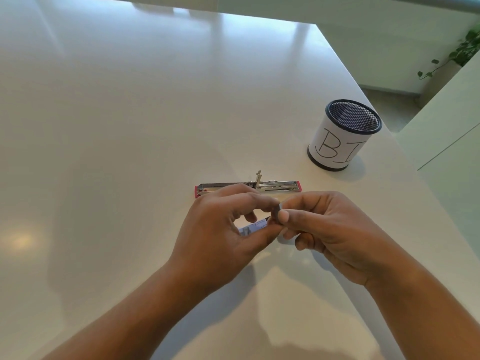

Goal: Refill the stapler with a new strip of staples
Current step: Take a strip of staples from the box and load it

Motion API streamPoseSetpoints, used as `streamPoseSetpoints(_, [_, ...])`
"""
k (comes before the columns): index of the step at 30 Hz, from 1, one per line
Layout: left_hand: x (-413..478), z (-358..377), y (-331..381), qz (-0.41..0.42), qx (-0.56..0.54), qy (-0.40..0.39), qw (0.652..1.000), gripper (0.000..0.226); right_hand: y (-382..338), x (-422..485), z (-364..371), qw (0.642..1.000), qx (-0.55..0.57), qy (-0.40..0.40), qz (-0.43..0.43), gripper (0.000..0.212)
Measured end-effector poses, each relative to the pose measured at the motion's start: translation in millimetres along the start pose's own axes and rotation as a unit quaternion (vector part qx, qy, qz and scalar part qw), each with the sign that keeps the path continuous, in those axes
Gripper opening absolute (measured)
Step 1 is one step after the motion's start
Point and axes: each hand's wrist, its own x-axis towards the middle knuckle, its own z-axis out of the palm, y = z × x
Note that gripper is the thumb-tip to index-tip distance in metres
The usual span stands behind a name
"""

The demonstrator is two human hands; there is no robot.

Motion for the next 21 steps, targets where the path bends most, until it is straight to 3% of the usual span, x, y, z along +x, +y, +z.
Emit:
streamPoseSetpoints(6, [0.4,-0.5,-0.6,0.0,-0.027,0.001,1.0,0.021,-1.1,1.2,-0.9,0.995,0.082,-0.033,0.035,0.017])
streamPoseSetpoints(10, [1.5,-1.4,-0.2,0.005,-0.033,0.003,0.999,0.025,-0.4,2.4,-5.5,0.987,0.145,-0.03,0.063,0.017])
streamPoseSetpoints(21, [0.8,0.6,1.3,-0.001,-0.073,-0.006,0.997,0.023,-0.3,5.0,-7.6,0.979,0.189,-0.046,0.06,0.021])
